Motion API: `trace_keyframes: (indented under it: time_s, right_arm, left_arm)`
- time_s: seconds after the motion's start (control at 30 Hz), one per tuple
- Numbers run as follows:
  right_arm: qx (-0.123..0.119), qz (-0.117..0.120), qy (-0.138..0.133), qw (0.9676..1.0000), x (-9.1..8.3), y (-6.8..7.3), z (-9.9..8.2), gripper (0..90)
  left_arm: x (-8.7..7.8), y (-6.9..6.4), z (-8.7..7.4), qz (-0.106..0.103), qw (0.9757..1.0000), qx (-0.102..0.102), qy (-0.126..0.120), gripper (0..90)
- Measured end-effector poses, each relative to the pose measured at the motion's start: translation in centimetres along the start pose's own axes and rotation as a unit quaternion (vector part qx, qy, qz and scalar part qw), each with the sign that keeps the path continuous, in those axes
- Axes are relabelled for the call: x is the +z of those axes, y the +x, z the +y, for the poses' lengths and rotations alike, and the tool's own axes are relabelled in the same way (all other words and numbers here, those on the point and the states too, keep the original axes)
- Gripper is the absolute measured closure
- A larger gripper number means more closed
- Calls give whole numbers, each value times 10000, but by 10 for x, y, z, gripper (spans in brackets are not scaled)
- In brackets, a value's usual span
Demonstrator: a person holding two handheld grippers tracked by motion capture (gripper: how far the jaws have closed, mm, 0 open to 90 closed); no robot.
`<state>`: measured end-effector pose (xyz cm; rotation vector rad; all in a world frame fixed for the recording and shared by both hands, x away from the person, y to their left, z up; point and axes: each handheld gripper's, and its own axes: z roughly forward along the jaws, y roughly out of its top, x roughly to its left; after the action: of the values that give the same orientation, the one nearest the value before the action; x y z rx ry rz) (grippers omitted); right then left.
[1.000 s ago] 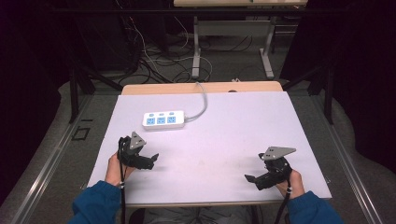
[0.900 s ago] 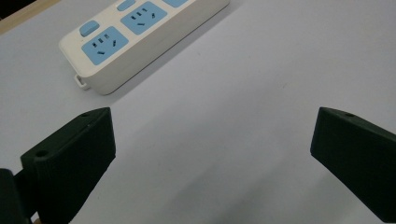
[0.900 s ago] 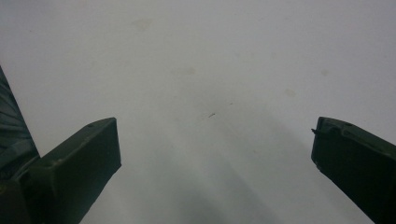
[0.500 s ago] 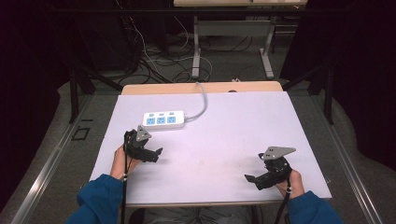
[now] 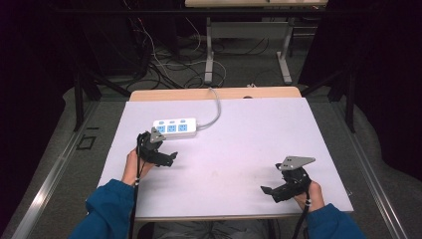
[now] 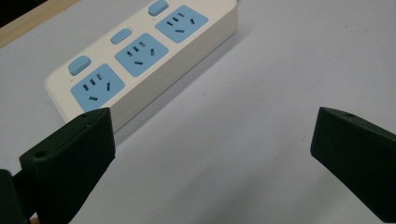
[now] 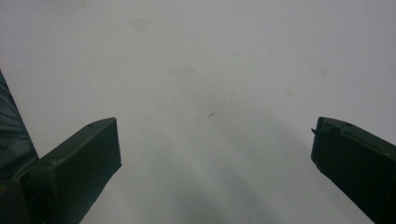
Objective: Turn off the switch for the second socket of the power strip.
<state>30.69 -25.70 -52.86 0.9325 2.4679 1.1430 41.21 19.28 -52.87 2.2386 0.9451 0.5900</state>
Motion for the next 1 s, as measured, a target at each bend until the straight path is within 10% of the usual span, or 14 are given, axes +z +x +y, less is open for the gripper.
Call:
trace_keyframes:
  time_s: [1.0]
  right_arm:
    - [-30,39,-9,10000,-1,-1,0,9]
  left_arm:
    - [23,13,36,99,9999,-11,-22,67]
